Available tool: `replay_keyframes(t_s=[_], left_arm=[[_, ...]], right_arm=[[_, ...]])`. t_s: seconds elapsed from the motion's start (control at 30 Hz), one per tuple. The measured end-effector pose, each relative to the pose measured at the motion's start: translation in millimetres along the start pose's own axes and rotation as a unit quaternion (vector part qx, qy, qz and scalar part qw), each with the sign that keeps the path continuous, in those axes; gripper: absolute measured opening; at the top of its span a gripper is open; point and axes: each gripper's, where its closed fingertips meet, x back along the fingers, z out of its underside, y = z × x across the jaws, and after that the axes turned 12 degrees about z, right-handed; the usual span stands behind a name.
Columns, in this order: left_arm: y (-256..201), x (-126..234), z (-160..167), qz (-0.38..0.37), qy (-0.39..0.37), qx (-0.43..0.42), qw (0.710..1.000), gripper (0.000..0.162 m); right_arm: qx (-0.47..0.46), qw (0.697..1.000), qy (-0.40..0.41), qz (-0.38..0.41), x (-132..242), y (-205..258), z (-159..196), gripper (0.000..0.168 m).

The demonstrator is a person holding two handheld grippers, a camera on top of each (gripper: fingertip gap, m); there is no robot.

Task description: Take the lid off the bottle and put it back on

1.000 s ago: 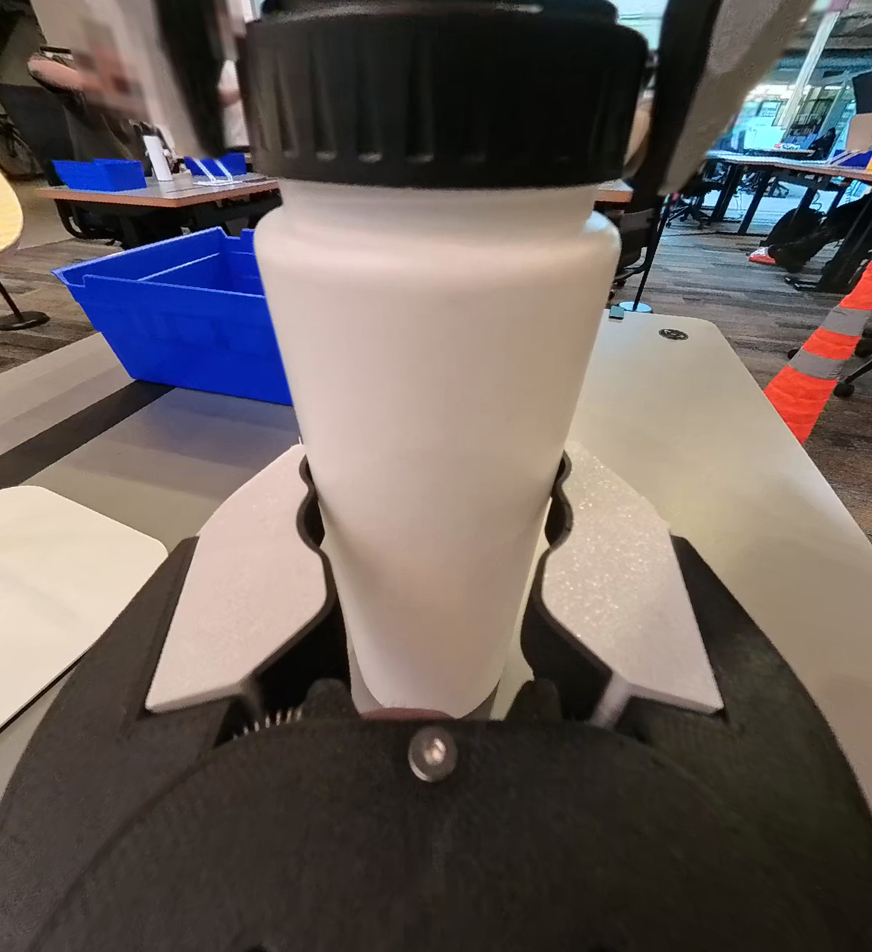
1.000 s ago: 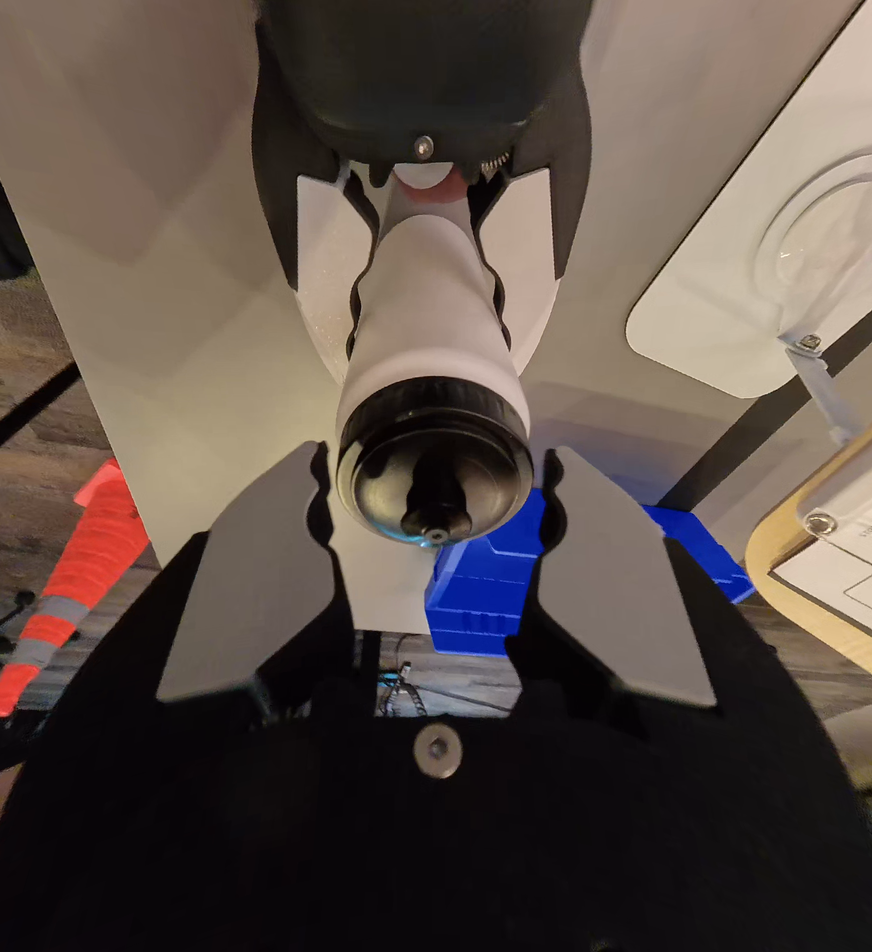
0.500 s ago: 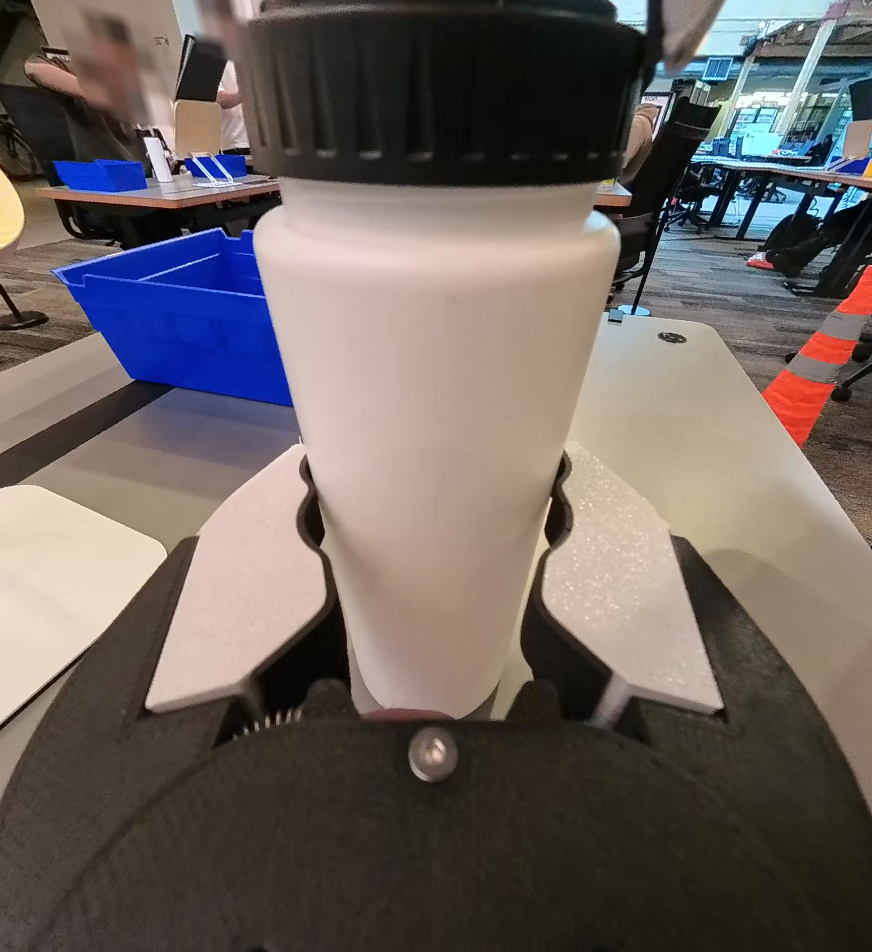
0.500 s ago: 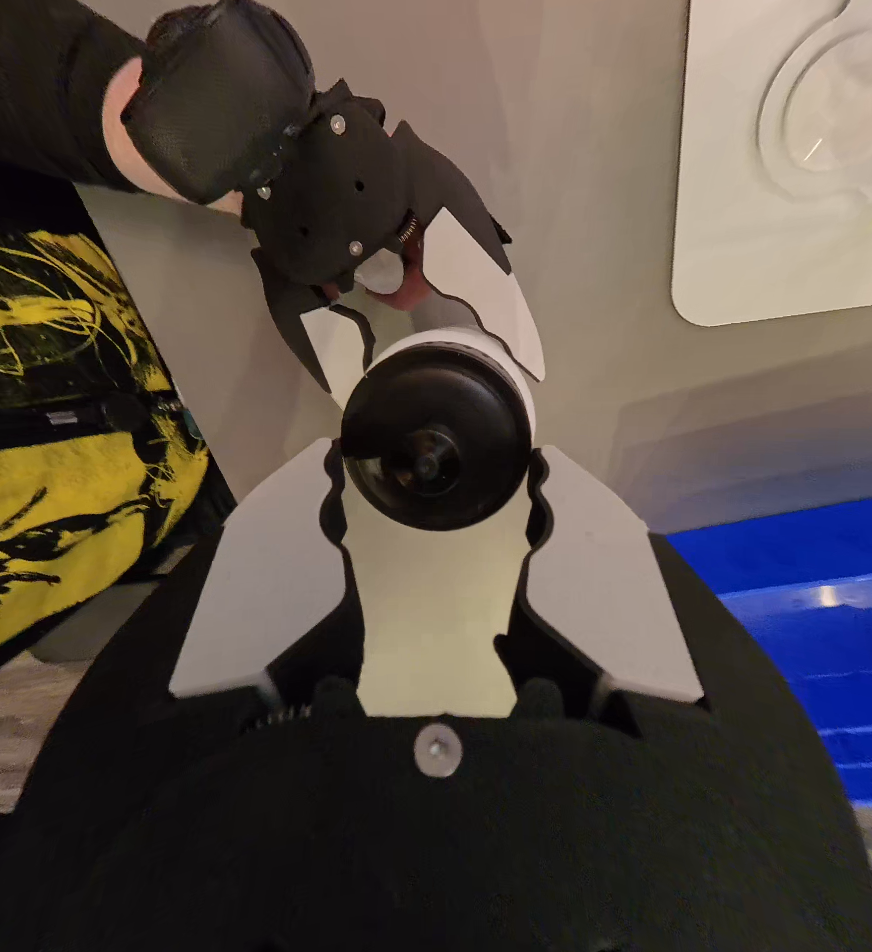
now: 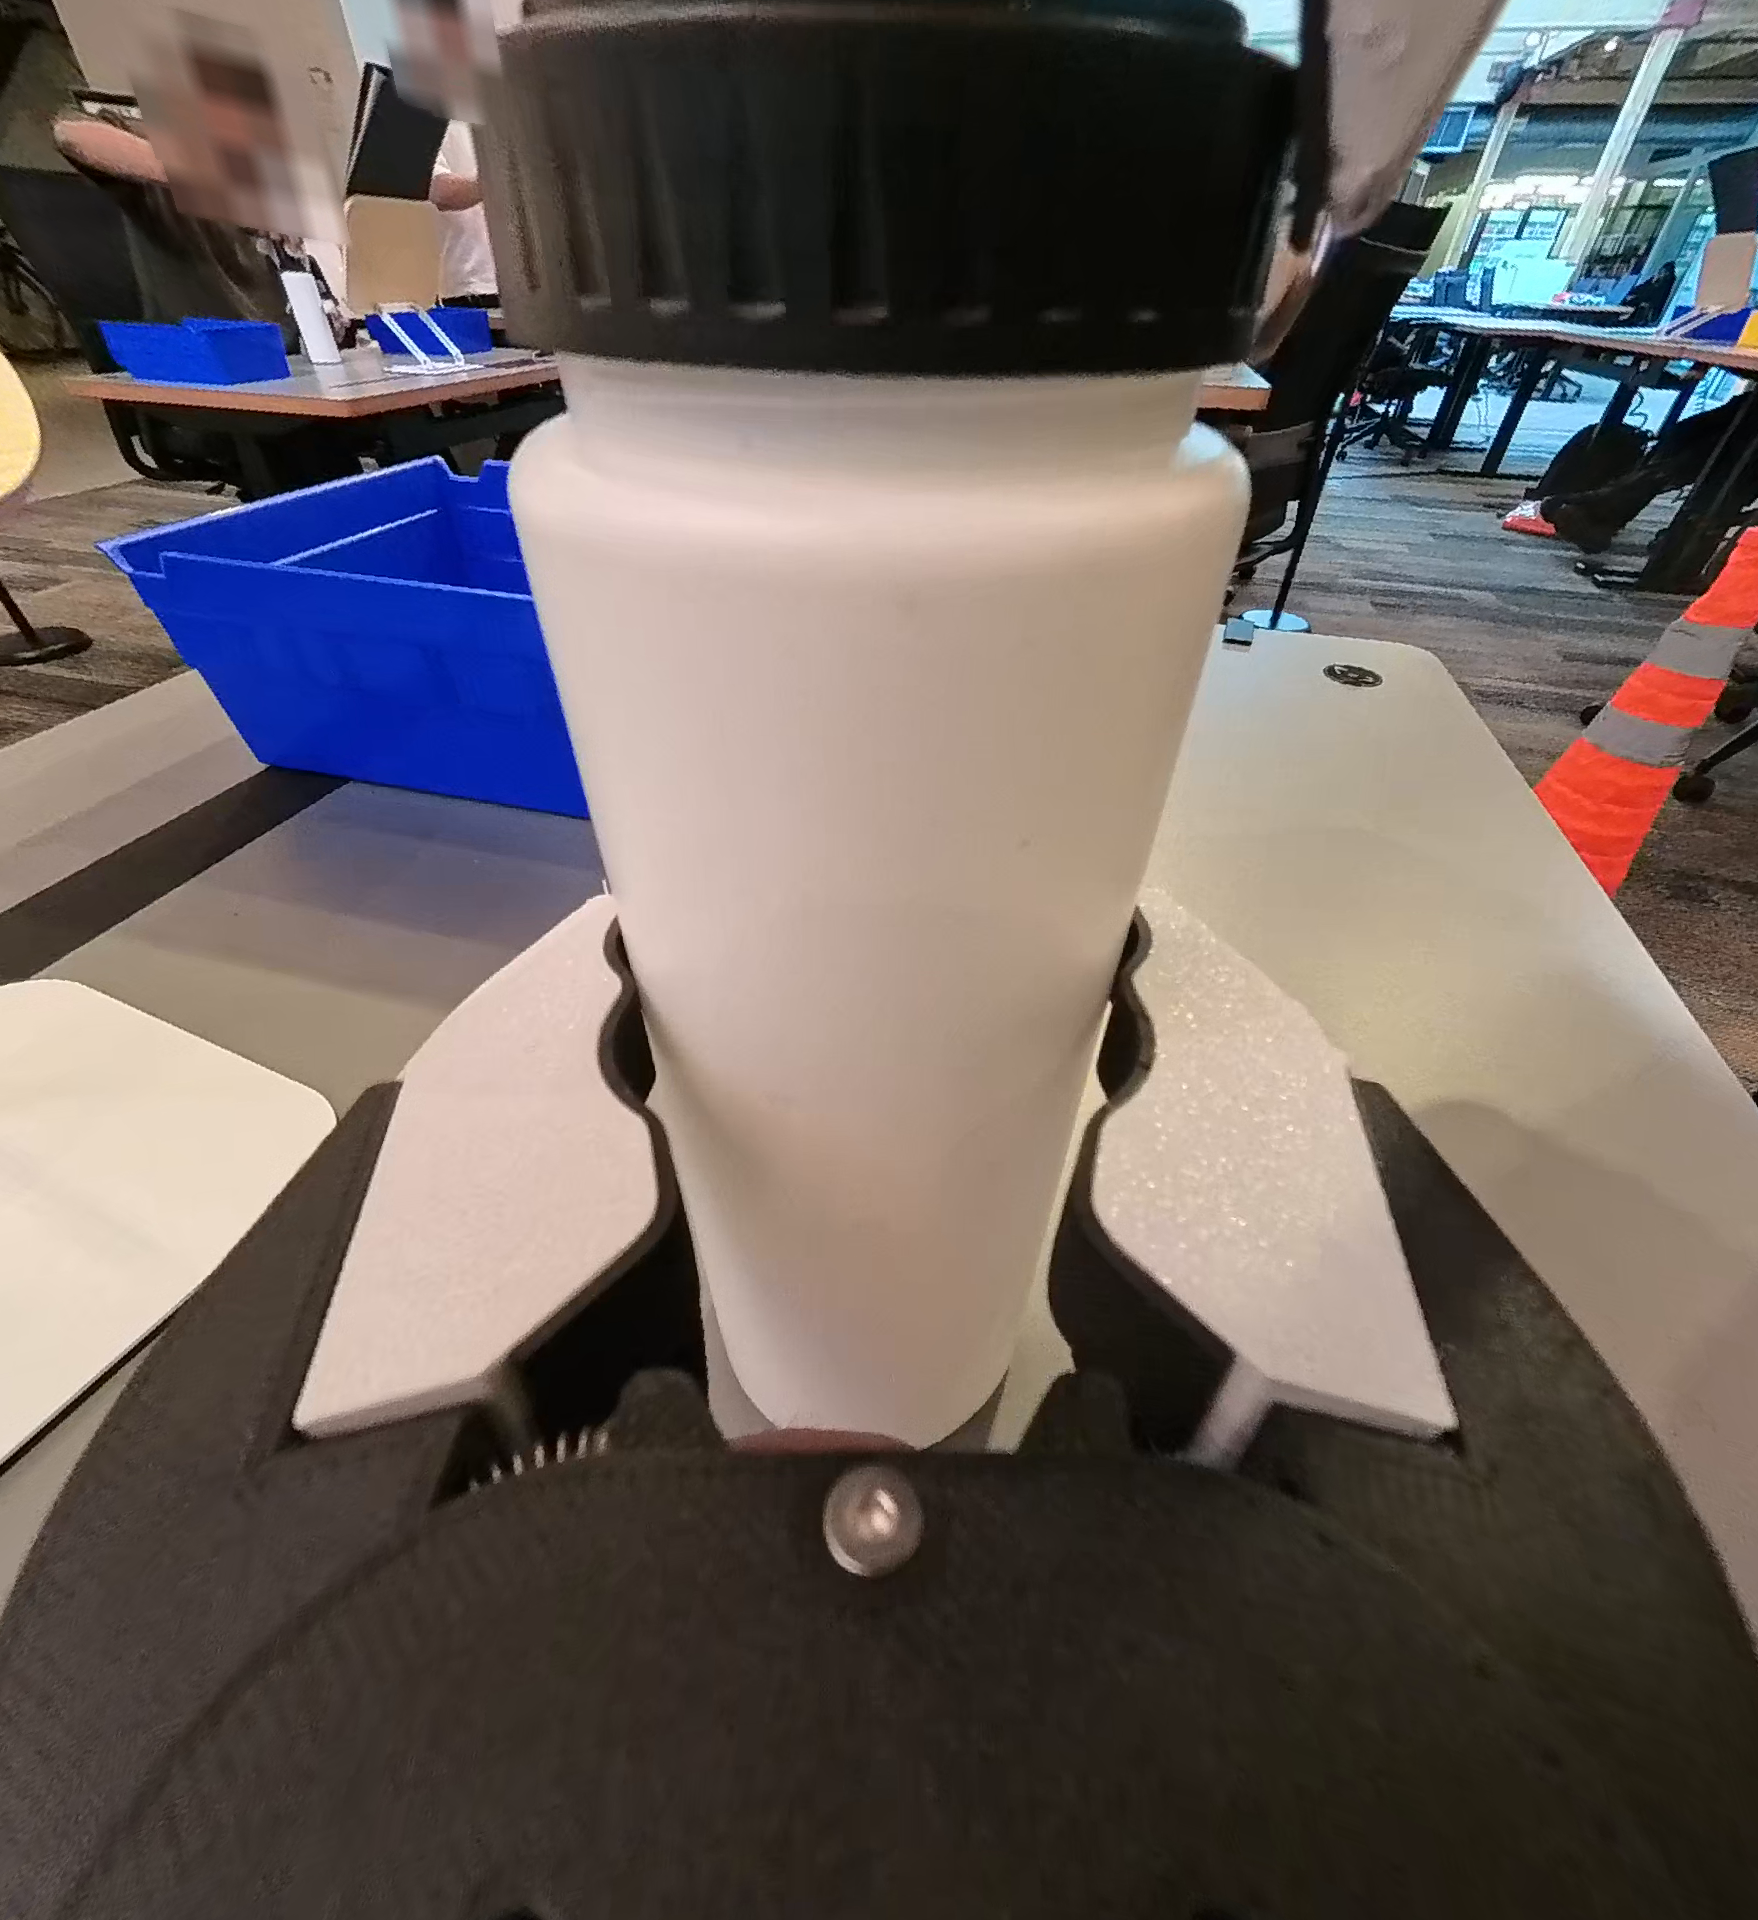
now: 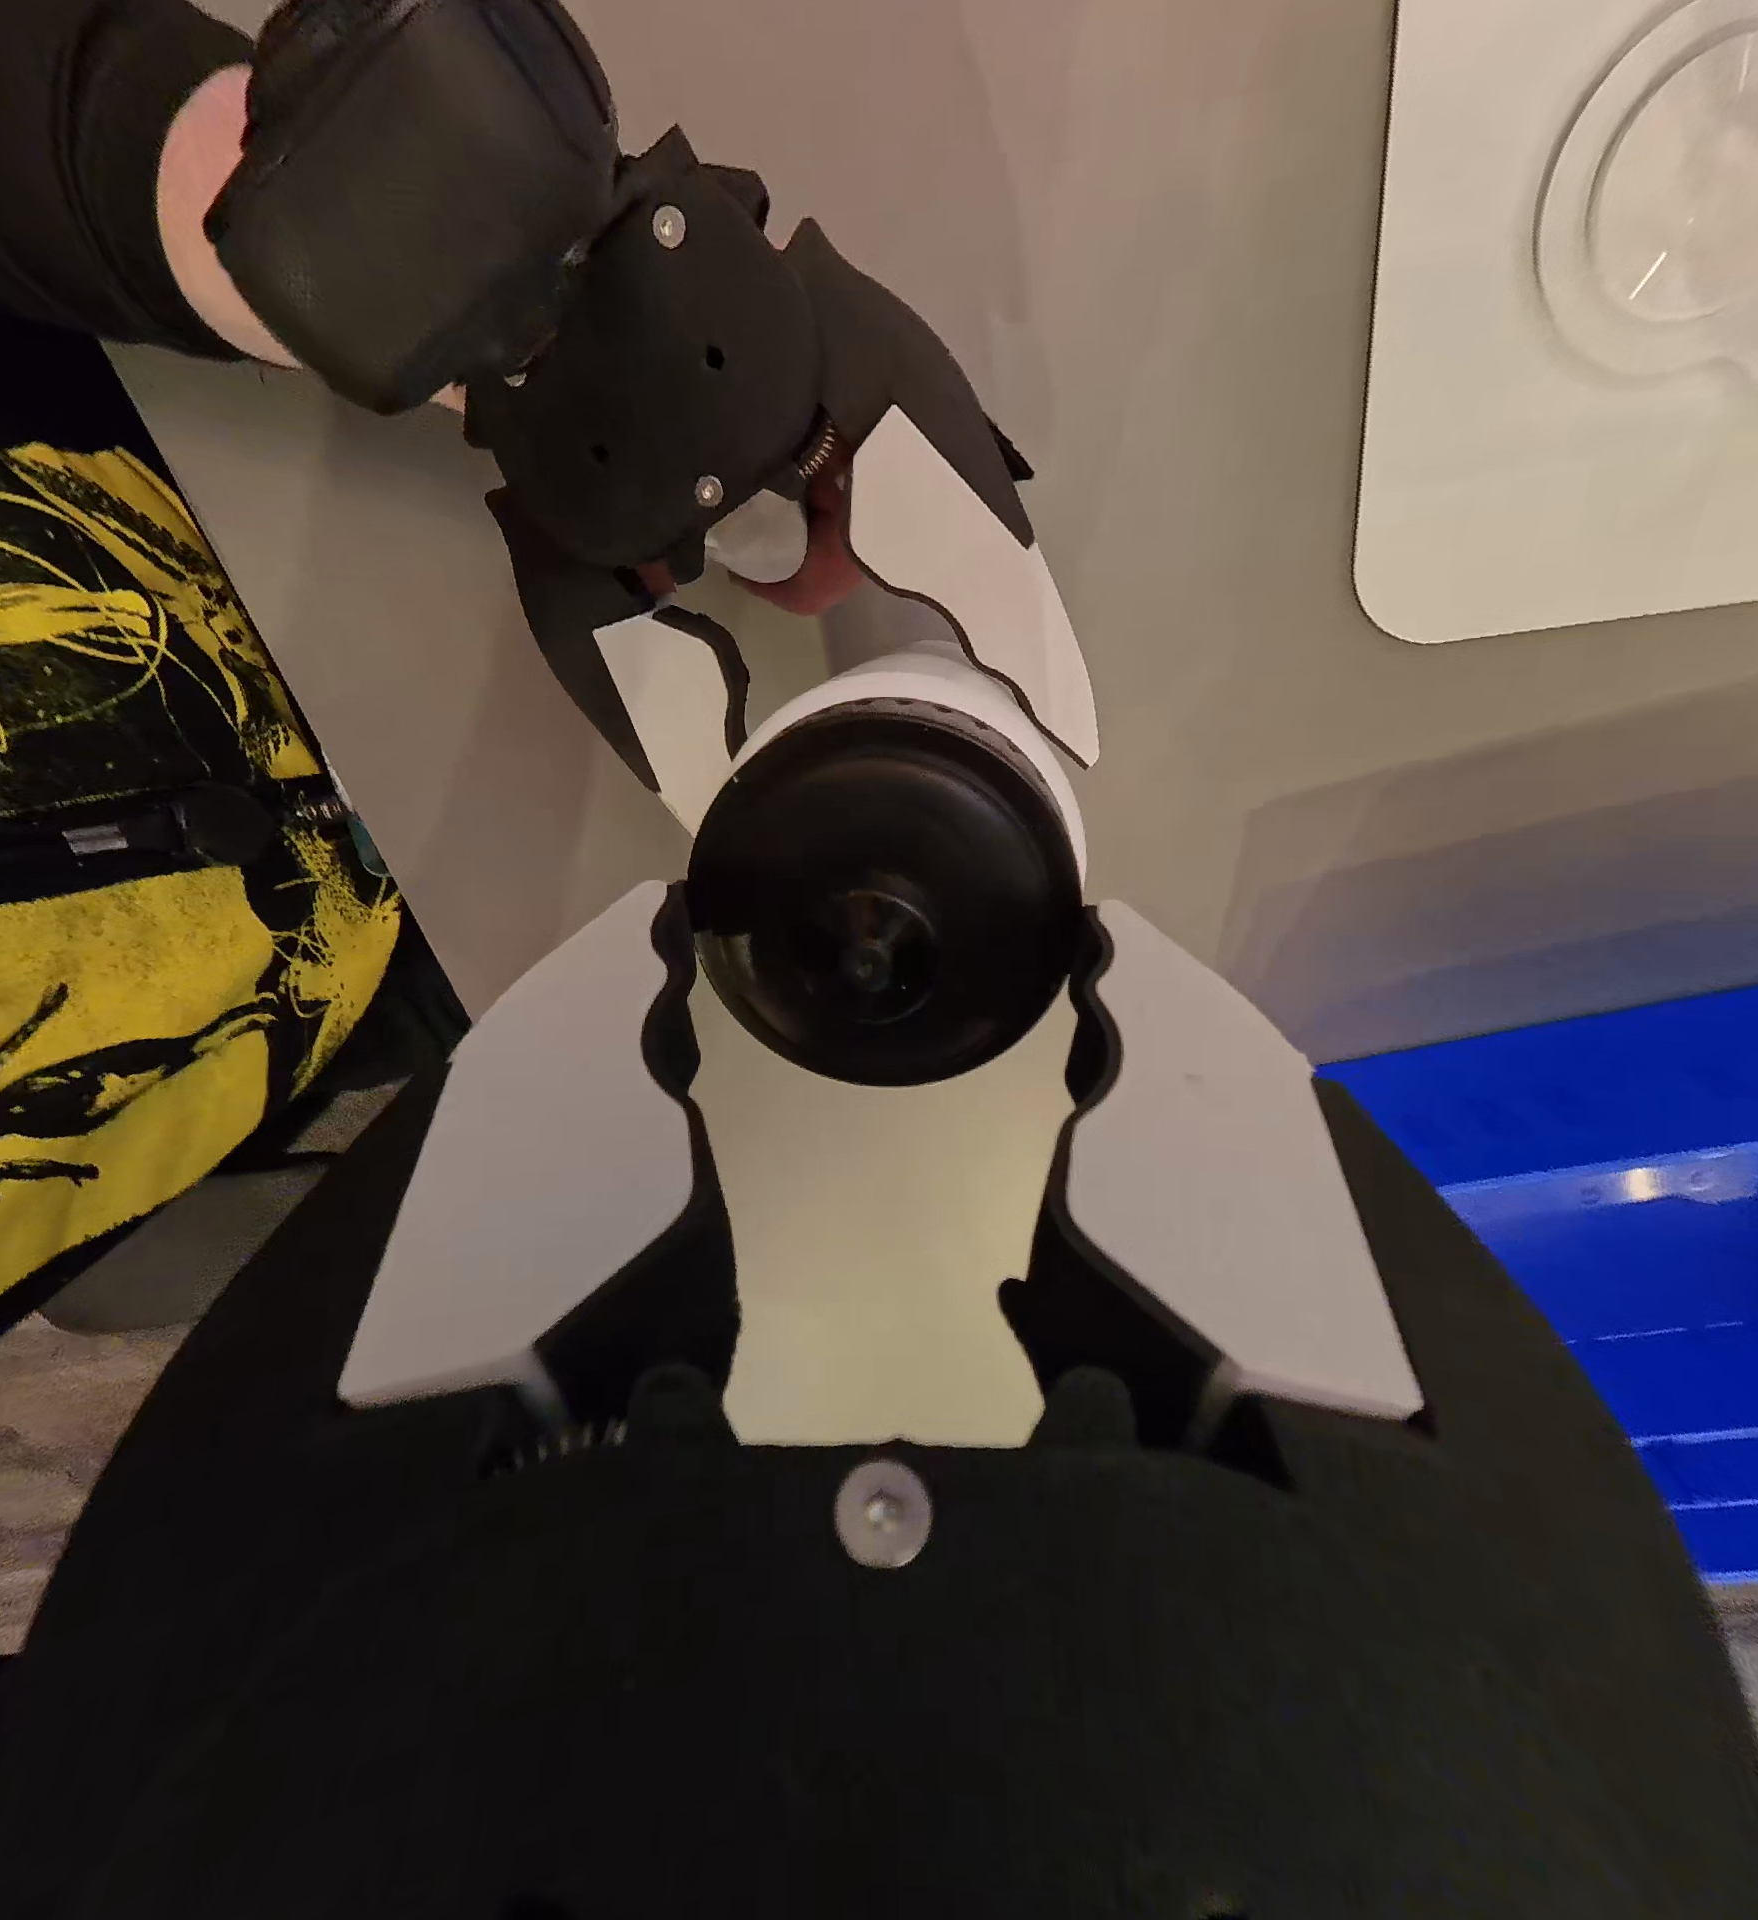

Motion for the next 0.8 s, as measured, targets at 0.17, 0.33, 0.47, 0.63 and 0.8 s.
replay_keyframes(t_s=[0.17, 0.33, 0.47, 0.63, 0.8], left_arm=[[-0.9, -0.7, 0.3, 0.004, 0.003, -0.001, 1.0, 0.085], [-1.8, -2.7, 0.2, 0.004, 0.006, -0.005, 1.0, 0.085], [-0.8, -1.9, 0.2, 0.005, 0.004, -0.001, 1.0, 0.085], [-0.3, -1.2, 0.3, 0.004, 0.004, 0.0, 1.0, 0.084], [0.5, -0.3, 0.1, 0.005, 0.001, 0.004, 1.0, 0.085]], right_arm=[[0.078, 0.997, 0.008, -0.006, 0.1, 0.4, 2.0, 0.07], [0.232, 0.971, 0.06, 0.003, 1.7, -1.6, 7.6, 0.07], [0.346, 0.926, 0.147, 0.03, 2.8, -6.2, 7.4, 0.07], [0.435, 0.864, 0.236, 0.095, 5.8, -10.4, 6.4, 0.069], [0.384, 0.888, 0.199, 0.154, 10.3, -12.2, 0.6, 0.072]])
